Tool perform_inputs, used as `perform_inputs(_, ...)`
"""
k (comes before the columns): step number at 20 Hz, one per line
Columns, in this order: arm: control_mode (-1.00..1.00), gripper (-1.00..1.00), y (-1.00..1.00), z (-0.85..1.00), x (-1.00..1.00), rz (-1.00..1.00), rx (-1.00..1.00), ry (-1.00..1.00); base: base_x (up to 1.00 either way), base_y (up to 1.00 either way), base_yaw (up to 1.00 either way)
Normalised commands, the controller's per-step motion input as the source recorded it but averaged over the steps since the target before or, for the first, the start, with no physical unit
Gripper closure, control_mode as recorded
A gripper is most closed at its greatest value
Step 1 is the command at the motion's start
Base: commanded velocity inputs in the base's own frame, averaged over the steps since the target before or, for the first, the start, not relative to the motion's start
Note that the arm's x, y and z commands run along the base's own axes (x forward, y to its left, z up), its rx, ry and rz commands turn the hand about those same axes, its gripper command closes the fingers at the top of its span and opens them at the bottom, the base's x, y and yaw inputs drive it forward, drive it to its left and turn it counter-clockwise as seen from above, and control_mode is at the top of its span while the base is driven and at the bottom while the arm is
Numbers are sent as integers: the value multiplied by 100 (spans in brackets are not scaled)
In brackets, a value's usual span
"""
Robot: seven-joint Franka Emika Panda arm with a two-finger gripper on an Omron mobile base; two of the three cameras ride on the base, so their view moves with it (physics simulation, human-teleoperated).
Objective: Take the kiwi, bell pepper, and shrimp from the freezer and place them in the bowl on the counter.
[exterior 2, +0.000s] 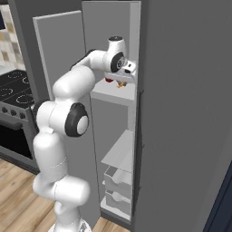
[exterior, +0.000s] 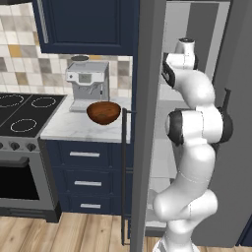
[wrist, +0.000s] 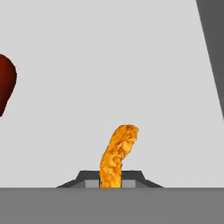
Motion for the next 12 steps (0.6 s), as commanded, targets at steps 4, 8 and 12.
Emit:
perform_inputs(4, -100, 100, -22, 19, -100, -9, 0, -41, 0, 0, 0)
perform_inputs(8, -100, 100, -1, 2, -100, -9, 0, -36, 0, 0, 0)
perform_inputs(12, -100, 100, 0, 14, -100, -7, 0, -27, 0, 0, 0)
